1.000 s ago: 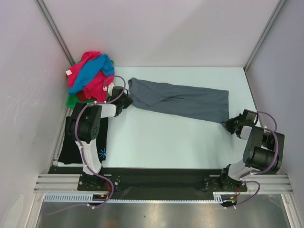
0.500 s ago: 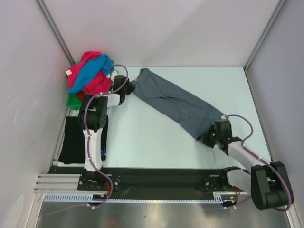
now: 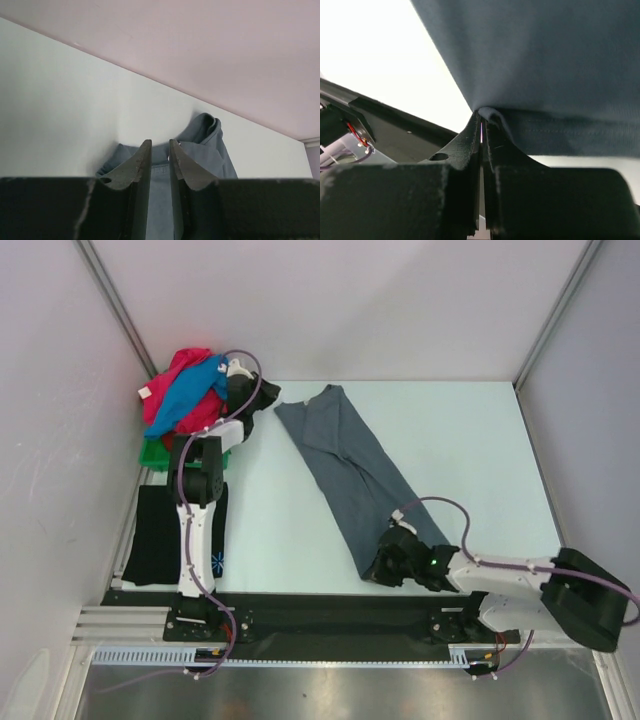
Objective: Fold and stack the t-shirts
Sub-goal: Fold the tshirt
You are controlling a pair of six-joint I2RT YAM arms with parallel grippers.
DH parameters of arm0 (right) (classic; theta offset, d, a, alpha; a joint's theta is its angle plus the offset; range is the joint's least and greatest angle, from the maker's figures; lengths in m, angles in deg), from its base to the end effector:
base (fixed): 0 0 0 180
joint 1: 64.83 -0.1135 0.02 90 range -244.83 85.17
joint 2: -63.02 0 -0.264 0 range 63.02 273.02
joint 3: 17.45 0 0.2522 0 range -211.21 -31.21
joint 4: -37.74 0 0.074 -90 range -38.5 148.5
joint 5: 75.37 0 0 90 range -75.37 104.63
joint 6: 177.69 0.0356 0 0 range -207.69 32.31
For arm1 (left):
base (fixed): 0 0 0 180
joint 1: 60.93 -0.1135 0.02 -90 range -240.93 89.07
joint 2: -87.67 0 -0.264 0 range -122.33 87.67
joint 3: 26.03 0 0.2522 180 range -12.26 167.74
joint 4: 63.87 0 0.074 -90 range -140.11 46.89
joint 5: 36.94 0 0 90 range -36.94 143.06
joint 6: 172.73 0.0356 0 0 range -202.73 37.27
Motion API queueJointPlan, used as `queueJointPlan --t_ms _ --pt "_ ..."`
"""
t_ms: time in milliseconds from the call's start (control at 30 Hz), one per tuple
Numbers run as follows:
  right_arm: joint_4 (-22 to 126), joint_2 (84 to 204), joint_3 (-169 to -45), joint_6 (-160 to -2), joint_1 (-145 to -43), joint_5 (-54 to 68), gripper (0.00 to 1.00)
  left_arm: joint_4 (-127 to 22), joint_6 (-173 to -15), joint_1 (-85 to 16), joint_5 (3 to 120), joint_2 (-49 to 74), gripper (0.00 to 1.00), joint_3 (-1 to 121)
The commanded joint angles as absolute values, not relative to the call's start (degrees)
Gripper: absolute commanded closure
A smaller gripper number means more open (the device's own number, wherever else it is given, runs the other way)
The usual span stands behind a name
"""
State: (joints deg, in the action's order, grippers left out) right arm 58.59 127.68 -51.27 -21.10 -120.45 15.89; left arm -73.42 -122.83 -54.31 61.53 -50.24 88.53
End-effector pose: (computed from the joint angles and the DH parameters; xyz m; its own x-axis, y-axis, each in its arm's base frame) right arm 0.1088 0.1576 0.1368 -0.9262 0.2711 -0.2621 0.0818 0.8231 0.5620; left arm 0.5492 -0.0690 0.1644 -0.3462 -0.6012 -0.7202 0.0433 0.7566 -0.6524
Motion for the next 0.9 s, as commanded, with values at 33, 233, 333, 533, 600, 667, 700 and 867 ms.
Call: queueJointPlan --t_ms 33,233,333,533,600,667,700,867 --pt "52.3 136.5 -57.0 -18.9 -124.9 17.8 1.0 -78.4 -123.1 -54.7 66.0 -52.4 0.75 90.9" --pt "48.9 144.5 -67.2 -25.9 -128.4 11.2 0.73 -69.4 -116.2 -53.8 59.8 -42.1 0.61 86.4" --pt "48.2 146.3 -71.6 -32.1 -130.0 3.8 0.41 -62.4 -112.3 -52.3 57.5 -35.2 0.45 85.1" --pt "59.5 142.4 -76.0 -40.7 -123.5 -0.6 0.23 -54.3 -113.9 -51.3 58.5 -29.1 0.36 78.8" --pt "60.7 142.2 -79.6 -48.5 -113.0 -4.0 0.17 -51.0 -116.3 -51.2 57.9 -28.8 0.35 76.0" --pt "66.0 145.9 -88.1 -57.9 -104.7 -1.3 0.14 -51.0 -119.5 -50.4 57.0 -28.6 0.35 72.6" --pt "66.4 147.2 -90.4 -61.1 -102.7 -0.5 0.13 -51.1 -120.1 -50.0 56.2 -28.8 0.36 71.7" --pt "59.0 157.8 -102.1 -68.4 -87.5 -2.1 0.09 -51.0 -124.5 -49.0 55.6 -31.1 0.45 69.2"
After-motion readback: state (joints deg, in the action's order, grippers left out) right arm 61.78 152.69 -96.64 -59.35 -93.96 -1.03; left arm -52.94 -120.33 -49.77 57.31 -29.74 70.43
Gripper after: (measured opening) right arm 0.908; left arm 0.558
